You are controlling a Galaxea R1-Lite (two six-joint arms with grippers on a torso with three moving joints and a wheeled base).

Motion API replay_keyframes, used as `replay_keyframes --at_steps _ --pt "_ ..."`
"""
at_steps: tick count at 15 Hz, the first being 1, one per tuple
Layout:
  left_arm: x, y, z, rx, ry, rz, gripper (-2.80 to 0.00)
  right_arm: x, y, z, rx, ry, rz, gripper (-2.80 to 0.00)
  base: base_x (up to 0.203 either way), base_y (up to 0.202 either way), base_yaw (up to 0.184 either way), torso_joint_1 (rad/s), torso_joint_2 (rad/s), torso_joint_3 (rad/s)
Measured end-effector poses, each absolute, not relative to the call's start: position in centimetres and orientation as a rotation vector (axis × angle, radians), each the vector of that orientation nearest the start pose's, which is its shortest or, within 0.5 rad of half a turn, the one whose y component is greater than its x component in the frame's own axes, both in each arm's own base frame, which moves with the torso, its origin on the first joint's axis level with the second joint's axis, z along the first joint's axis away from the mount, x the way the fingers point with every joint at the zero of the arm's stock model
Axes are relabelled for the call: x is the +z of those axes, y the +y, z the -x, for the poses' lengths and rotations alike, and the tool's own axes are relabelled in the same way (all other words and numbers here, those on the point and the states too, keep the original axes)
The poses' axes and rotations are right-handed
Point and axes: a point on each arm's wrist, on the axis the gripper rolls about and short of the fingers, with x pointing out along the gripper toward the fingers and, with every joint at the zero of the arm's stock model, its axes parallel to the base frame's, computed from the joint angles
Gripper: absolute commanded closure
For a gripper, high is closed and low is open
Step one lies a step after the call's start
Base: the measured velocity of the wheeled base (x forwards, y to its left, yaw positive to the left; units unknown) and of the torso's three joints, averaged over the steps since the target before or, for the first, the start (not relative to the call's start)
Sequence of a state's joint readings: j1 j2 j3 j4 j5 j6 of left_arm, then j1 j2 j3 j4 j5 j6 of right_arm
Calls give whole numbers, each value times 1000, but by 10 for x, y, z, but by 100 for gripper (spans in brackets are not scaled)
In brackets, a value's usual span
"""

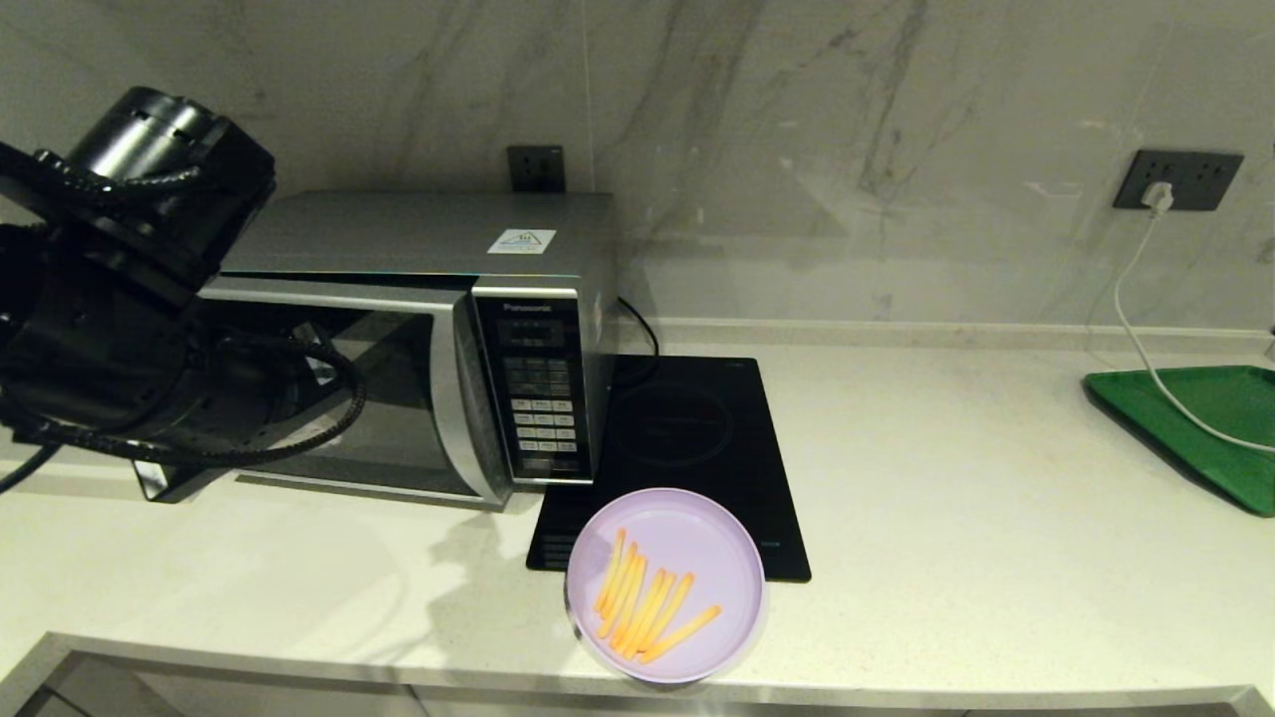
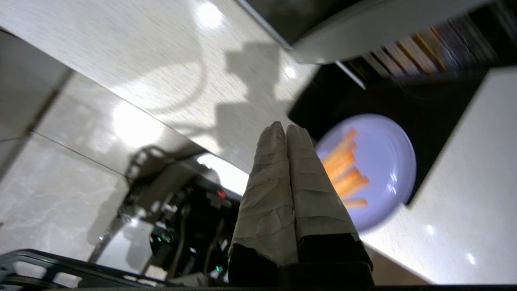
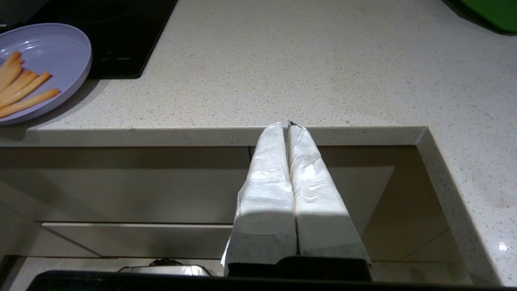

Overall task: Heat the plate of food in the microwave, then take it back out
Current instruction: Close the microwave oven

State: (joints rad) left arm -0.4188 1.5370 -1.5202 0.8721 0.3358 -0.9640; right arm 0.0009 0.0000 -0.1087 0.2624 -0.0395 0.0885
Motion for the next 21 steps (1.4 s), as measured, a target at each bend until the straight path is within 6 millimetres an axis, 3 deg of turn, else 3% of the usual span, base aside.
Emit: replay_keyframes --at_steps 3,6,12,21 --pt "302 -56 -203 394 694 546 0 78 -1 33 -45 152 -85 0 0 0 0 0 0 0" --pt "306 -45 -213 340 584 476 0 78 -1 33 -46 152 -85 0 0 0 0 0 0 0" --pt "293 -62 -261 169 524 355 0 78 -1 33 -46 152 -85 0 0 0 0 0 0 0" --pt "284 -99 -279 38 572 329 0 78 -1 33 -46 152 -85 0 0 0 0 0 0 0"
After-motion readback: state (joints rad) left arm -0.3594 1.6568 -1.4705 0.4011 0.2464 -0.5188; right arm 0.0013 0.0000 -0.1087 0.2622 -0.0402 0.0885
